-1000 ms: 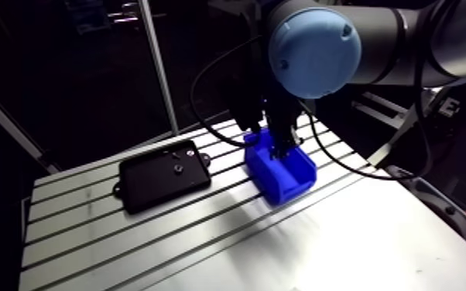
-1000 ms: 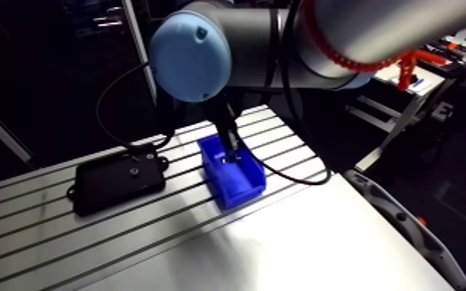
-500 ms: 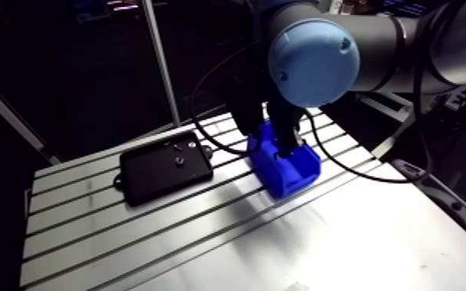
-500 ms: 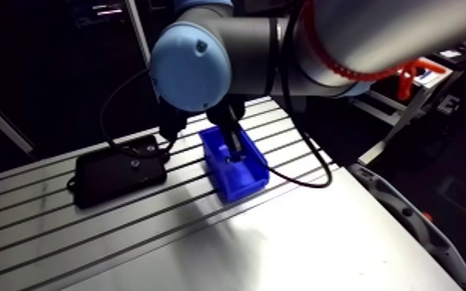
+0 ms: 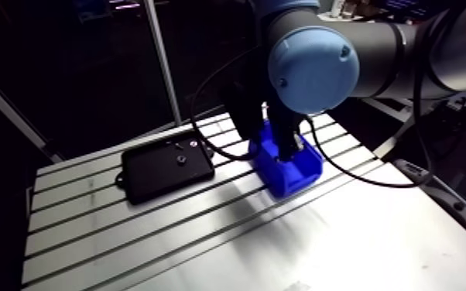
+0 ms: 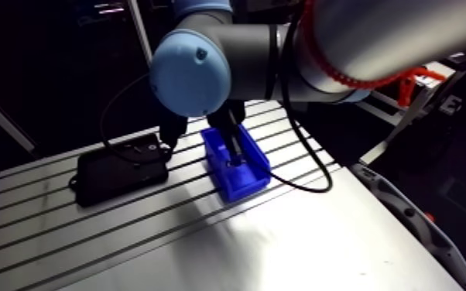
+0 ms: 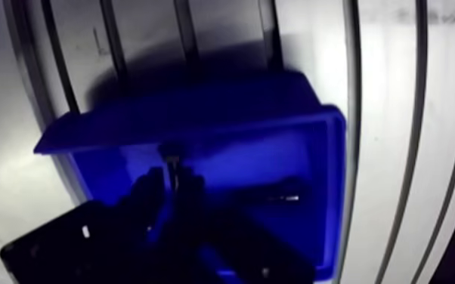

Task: Pick up the M10 bolt from the tray and put it into the blue bin.

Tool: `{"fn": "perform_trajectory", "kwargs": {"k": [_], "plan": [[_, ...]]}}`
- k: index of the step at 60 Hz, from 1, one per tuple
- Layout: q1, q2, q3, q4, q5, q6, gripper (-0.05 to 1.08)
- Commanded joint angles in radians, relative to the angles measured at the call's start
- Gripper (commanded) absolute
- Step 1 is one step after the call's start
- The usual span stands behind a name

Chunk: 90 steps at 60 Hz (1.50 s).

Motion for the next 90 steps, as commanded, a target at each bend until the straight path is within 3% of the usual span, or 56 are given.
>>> {"fn": "perform_trajectory", "kwargs": {"k": [1,12,20,27,37,39,44,47,50,55,57,61,63,65,70,71,72,73,75,80,90], "plan": [[0.008,-0.003,0.012,-0.019,-0.014,0.004,0.01],[0.009,-0.018,0.0,-0.014,-0.009,0.004,0.01],[0.008,-0.062,-0.016,0.025,-0.007,0.001,0.01],[0.008,-0.123,-0.071,0.158,0.006,0.001,0.01],[0.009,-0.177,-0.181,0.372,0.042,0.052,0.01],[0.009,-0.18,-0.232,0.444,0.058,0.142,0.01],[0.009,-0.185,-0.279,0.503,0.073,0.261,0.01],[0.023,-0.192,-0.319,0.553,0.087,0.41,0.01],[0.036,-0.192,-0.34,0.571,0.091,0.499,0.01],[0.089,-0.189,-0.413,0.605,0.091,0.868,0.01],[0.089,-0.189,-0.413,0.605,0.091,0.868,0.01],[0.115,-0.177,-0.475,0.636,0.097,1.098,0.01],[0.115,-0.177,-0.475,0.636,0.097,1.098,0.01],[0.126,-0.16,-0.516,0.655,0.106,1.23,0.01],[0.134,-0.147,-0.544,0.664,0.126,1.329,0.01],[0.141,-0.146,-0.554,0.664,0.142,1.368,0.01],[0.141,-0.146,-0.554,0.664,0.142,1.368,0.01],[0.15,-0.143,-0.561,0.663,0.161,1.41,0.01],[0.16,-0.139,-0.57,0.664,0.172,1.455,0.01],[0.193,-0.116,-0.615,0.674,0.179,1.605,0.01],[0.234,-0.108,-0.684,0.748,0.183,1.744,0.01]]}}
